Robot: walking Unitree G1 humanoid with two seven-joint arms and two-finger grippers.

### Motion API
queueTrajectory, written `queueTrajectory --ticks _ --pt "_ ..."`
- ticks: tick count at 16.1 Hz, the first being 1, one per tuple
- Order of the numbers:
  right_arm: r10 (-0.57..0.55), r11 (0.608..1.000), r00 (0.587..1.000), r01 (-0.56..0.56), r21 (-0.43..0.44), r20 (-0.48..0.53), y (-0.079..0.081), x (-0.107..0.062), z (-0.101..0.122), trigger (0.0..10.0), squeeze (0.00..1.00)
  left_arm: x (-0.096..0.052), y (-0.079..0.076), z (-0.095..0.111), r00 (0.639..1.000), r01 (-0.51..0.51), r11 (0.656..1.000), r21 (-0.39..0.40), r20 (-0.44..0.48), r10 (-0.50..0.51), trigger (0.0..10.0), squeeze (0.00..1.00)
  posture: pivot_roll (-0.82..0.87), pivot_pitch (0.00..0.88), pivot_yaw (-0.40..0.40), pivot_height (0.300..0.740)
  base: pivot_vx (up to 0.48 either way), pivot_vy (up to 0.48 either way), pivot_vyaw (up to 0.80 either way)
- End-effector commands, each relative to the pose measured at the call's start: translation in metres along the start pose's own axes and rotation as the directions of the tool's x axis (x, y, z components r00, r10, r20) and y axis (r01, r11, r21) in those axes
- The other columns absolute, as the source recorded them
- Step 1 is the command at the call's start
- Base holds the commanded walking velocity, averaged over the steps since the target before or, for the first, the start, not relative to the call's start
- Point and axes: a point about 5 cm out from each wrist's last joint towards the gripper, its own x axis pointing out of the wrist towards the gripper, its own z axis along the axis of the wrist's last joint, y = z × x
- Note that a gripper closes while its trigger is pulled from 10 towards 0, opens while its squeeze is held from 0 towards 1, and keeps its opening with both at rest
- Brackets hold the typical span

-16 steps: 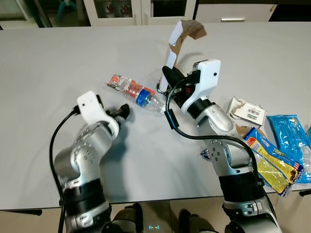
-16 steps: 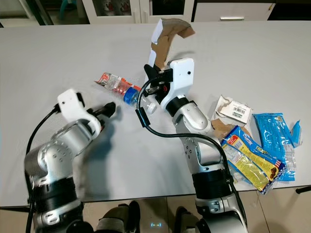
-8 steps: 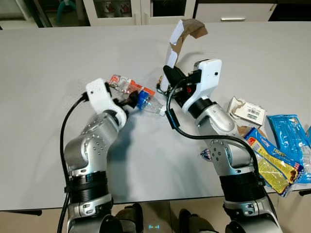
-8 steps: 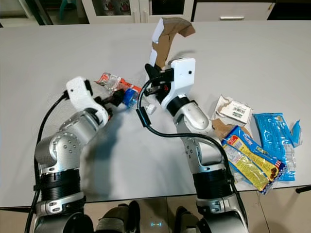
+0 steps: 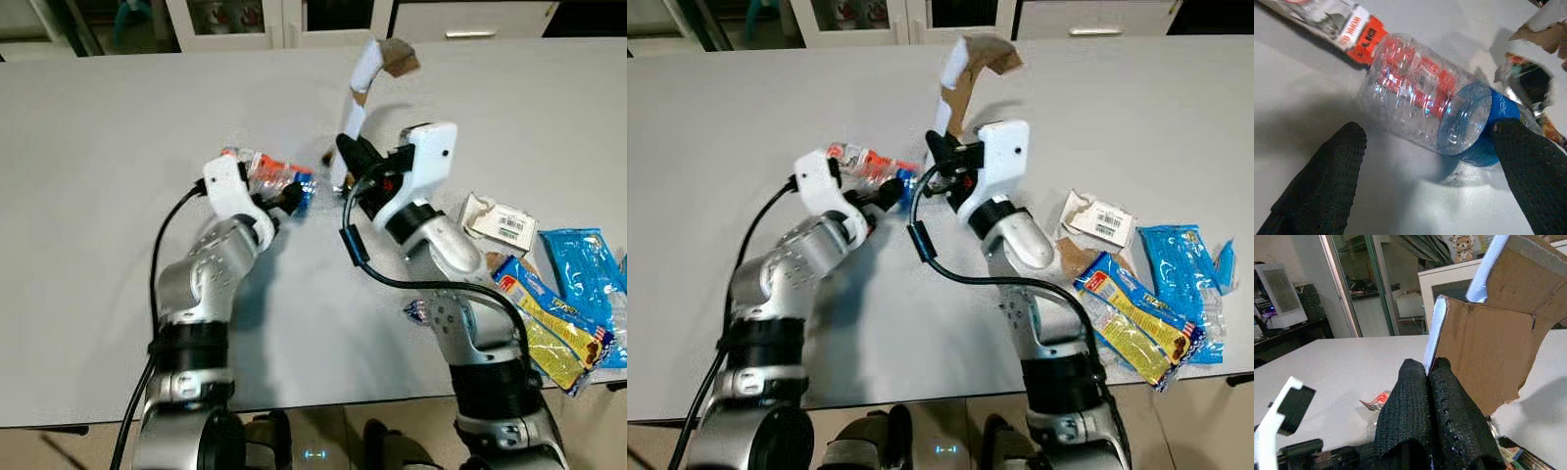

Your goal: Picking trash to rubbish bin

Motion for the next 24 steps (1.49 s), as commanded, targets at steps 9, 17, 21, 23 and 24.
queueTrajectory --ticks 9,17,21,23,24 --pt "-0.013 1.000 1.000 0.013 -0.007 -0.018 0.000 -0.008 0.001 10.0 0.00 0.019 0.011 0.002 0.998 -0.049 0.997 -0.053 -0.049 0.046 10.0 0.00 -0.08 0.235 0.085 0.740 0.000 0.000 0.00" --pt "-0.014 1.000 1.000 0.014 -0.007 -0.022 0.000 -0.008 0.001 10.0 0.00 0.011 0.015 0.027 0.998 -0.050 0.989 0.143 0.037 0.045 10.0 0.00 -0.07 0.224 0.085 0.740 0.000 0.000 0.00" --pt "-0.013 1.000 1.000 0.013 -0.006 -0.020 0.000 -0.007 0.001 10.0 0.00 0.007 0.043 0.031 0.983 -0.155 0.987 0.039 0.104 0.150 10.0 0.00 -0.07 0.222 0.083 0.740 0.000 0.000 0.00" --pt "-0.016 1.000 1.000 0.016 -0.008 -0.022 -0.001 -0.008 0.001 10.0 0.00 0.005 0.053 0.030 0.967 -0.216 0.976 0.000 0.134 0.214 10.0 0.00 -0.07 0.225 0.079 0.740 0.000 0.000 0.00" --pt "-0.017 1.000 1.000 0.017 -0.010 -0.024 -0.002 -0.009 0.001 10.0 0.00 0.004 0.052 0.028 0.969 -0.215 0.977 0.016 0.125 0.211 10.0 0.00 -0.07 0.229 0.077 0.740 0.000 0.000 0.00"
